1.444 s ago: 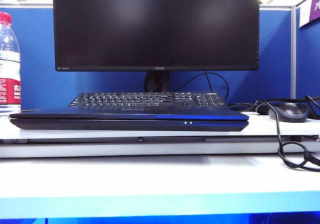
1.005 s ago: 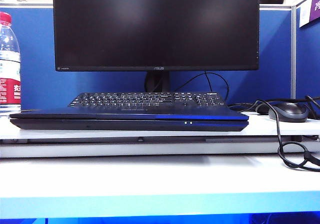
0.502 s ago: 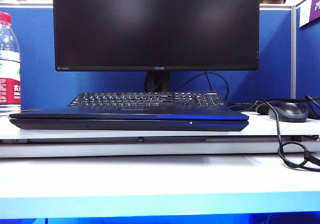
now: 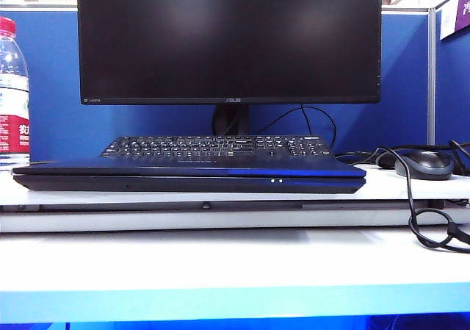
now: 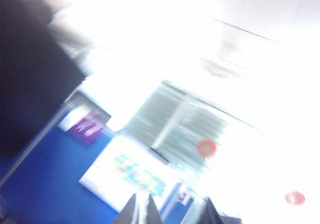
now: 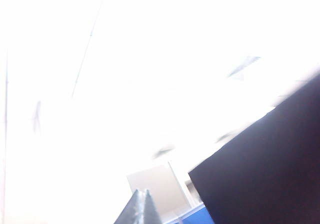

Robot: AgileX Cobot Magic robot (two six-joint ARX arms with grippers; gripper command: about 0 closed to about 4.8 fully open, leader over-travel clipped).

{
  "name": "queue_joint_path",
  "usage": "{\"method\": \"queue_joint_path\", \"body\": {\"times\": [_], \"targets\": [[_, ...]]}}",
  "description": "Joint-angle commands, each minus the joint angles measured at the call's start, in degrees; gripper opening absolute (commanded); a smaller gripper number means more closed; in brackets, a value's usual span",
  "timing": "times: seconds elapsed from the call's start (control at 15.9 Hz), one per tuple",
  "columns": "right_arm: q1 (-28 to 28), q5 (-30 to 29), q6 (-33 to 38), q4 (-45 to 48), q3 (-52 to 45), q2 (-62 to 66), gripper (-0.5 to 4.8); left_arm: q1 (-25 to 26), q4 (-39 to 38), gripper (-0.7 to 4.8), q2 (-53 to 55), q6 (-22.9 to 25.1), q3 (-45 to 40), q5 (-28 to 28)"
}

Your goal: Open the lid of the black laptop.

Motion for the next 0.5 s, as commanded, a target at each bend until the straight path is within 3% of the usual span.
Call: {"method": "queue_joint_path", "body": {"times": [0.06, 0.25, 0.31, 0.5], "targets": [[-0.07, -8.74, -18.1, -17.9, 13.49, 5.7, 0.14, 0.11, -16.66, 0.27, 4.81, 17.97, 19.23, 3.72], [-0.07, -11.32, -22.1, -20.06, 20.98, 11.8, 0.14, 0.09, -36.65, 0.27, 13.92, 36.3, 35.08, 7.39], [-0.07, -13.9, -22.1, -20.09, 24.81, 16.04, 0.14, 0.09, -42.99, 0.27, 20.33, 38.91, 41.13, 9.92], [-0.02, -20.87, -22.34, -24.46, 29.31, 22.75, 0.13, 0.09, -46.6, 0.28, 27.63, 40.41, 43.6, 13.25]]}}
